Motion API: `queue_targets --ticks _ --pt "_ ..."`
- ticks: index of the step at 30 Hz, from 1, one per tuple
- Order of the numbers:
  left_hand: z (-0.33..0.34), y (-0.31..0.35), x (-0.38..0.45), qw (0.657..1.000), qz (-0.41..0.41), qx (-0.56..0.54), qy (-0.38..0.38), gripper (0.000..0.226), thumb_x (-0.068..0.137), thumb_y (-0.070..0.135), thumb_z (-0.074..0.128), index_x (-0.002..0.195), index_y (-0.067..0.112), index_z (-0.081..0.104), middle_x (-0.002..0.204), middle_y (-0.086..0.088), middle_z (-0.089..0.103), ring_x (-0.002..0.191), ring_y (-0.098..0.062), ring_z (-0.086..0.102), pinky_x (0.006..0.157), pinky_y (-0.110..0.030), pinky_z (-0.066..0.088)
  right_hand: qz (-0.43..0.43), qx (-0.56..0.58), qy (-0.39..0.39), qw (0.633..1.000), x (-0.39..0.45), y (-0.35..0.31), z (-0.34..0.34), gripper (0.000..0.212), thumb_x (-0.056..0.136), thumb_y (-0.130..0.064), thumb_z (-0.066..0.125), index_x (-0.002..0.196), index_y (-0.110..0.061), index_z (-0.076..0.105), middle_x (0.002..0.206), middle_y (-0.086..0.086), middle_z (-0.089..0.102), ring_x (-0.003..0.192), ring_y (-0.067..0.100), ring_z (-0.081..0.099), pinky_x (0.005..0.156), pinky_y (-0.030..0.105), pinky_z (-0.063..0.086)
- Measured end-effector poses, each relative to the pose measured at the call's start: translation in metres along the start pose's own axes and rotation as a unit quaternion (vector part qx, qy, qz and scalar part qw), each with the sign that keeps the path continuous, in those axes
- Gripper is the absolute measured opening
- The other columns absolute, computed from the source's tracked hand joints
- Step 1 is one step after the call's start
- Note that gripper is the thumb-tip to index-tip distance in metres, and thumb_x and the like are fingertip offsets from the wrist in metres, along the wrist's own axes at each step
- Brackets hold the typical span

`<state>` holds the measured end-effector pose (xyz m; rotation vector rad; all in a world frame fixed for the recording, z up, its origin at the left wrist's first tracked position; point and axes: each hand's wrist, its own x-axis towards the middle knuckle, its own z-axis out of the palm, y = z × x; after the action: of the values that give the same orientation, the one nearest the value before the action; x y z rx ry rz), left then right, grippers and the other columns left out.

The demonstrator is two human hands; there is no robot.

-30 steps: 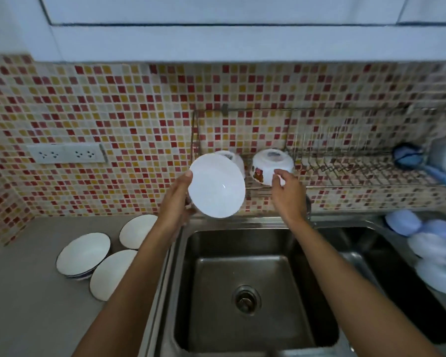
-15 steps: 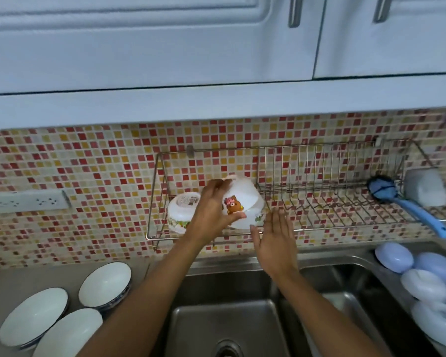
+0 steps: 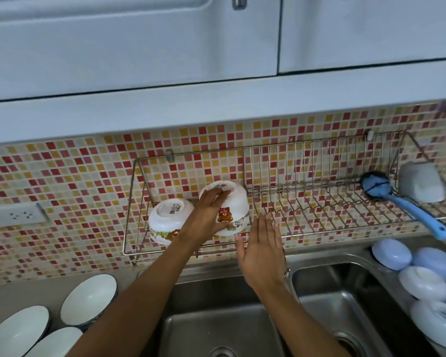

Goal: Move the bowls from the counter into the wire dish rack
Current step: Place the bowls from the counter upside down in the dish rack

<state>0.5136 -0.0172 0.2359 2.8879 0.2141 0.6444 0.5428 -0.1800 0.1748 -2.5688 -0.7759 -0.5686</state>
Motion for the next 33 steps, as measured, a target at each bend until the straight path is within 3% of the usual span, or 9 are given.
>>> queue_targets --ticks 9,13,17,22,27,33 --pt "0.007 -0.007 -0.004 0.999 0.012 -0.049 -0.004 0.083 0.074 0.036 0.077 0.144 0.02 0.036 0.15 -0.004 0.037 0.139 -0.023 0.031 0.116 -0.034 0.025 0.001 -0.009 0.003 1.0 0.0 -0.002 -0.002 0.072 0.097 -0.052 0.019 0.139 0.0 0.045 0.144 0.018 0.047 0.137 0.029 0.04 0.117 0.044 0.018" --pt "0.007 -0.007 -0.009 0.998 0.014 -0.064 -0.007 0.069 0.08 0.033 0.072 0.141 0.018 0.043 0.148 -0.004 0.042 0.138 -0.023 0.036 0.114 -0.034 0.027 0.0 -0.019 -0.004 1.0 -0.002 -0.001 -0.001 0.072 0.097 -0.052 0.019 0.141 0.0 0.041 0.148 0.018 0.042 0.14 0.029 0.035 0.119 0.041 0.012" --pt "-0.004 -0.004 -0.025 0.998 -0.006 -0.065 0.004 0.072 0.084 0.04 0.067 0.145 0.018 0.036 0.153 -0.004 0.036 0.141 -0.022 0.03 0.116 -0.035 0.023 -0.005 -0.019 -0.023 1.0 -0.002 -0.002 -0.005 0.072 0.098 -0.053 0.018 0.146 -0.002 0.033 0.152 0.016 0.035 0.144 0.028 0.027 0.117 0.038 0.001" --pt "-0.024 -0.021 -0.094 0.987 -0.083 -0.058 0.128 0.057 0.091 0.039 0.056 0.142 0.02 0.039 0.149 -0.005 0.041 0.138 -0.023 0.036 0.113 -0.041 0.03 -0.01 0.009 -0.048 0.999 0.001 0.001 -0.004 0.074 0.097 -0.058 0.009 0.151 -0.008 0.02 0.16 0.012 0.017 0.149 0.025 0.008 0.117 0.036 -0.009" --pt "-0.04 -0.085 -0.2 0.953 -0.236 -0.081 0.171 0.053 0.095 0.04 0.049 0.142 0.022 0.038 0.151 -0.005 0.037 0.139 -0.022 0.034 0.112 -0.039 0.029 0.014 0.113 -0.001 0.994 -0.02 -0.024 -0.004 0.069 0.097 -0.048 0.02 0.147 -0.002 0.028 0.156 0.018 0.025 0.148 0.03 0.013 0.121 0.044 0.004" --pt "-0.059 -0.16 -0.305 0.894 -0.394 -0.085 0.197 0.042 0.096 0.032 0.048 0.133 0.01 0.051 0.14 -0.013 0.047 0.129 -0.028 0.045 0.109 -0.041 0.037 -0.077 0.297 -0.018 0.952 -0.117 -0.133 0.027 0.057 0.097 -0.039 0.034 0.144 -0.008 0.037 0.156 0.008 0.029 0.145 0.018 0.019 0.117 0.039 0.02"
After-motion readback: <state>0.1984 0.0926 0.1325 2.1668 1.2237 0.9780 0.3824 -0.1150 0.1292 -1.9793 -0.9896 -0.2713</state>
